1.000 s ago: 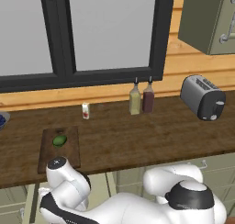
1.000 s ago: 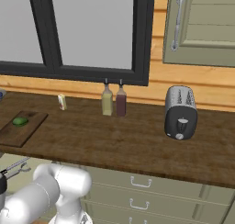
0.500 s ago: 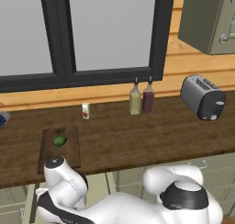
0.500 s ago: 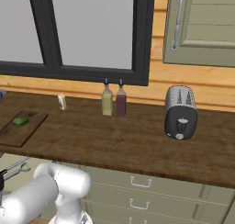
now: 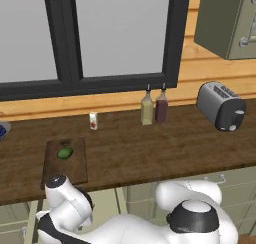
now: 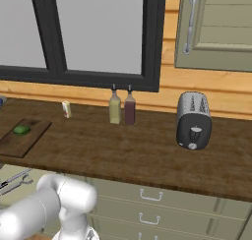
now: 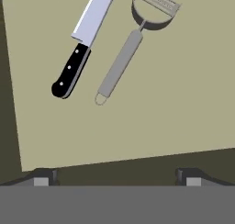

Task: Place the appropriate cutting tool for cutting the avocado skin on the cutting board.

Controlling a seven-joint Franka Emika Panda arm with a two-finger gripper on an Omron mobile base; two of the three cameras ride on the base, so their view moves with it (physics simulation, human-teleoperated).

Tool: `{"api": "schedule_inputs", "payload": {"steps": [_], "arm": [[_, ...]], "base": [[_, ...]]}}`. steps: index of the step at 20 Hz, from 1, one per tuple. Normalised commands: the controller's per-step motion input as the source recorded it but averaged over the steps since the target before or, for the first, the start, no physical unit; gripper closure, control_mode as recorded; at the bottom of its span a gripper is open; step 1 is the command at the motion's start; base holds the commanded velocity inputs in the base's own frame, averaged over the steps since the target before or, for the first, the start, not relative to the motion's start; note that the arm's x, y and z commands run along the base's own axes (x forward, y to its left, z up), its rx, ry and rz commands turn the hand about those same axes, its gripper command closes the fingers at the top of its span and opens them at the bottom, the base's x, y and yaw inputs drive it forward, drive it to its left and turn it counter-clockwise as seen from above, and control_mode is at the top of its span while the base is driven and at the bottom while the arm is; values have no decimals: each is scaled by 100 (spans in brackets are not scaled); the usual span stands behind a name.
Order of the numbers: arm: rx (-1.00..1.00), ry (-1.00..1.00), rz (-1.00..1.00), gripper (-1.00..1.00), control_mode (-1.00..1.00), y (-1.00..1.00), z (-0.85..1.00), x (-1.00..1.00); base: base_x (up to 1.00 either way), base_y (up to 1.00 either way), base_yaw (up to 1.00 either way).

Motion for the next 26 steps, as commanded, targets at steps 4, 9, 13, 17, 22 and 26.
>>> {"api": "schedule_inputs", "payload": {"steps": [4,9,13,17,22,26], "arm": [[0,-2,8,-100,-100,5,-9,3],[0,0,2,-100,-100,0,-15,-18],[0,0,0,-100,-100,0,0,-32],[0,0,0,-100,-100,0,0,-42],[0,5,0,-100,-100,0,0,-35],[0,3,0,-100,-100,0,0,-35]], "base": [[0,0,0],[0,0,0],[0,0,0],[0,0,0],[0,0,0],[0,0,0]]}}
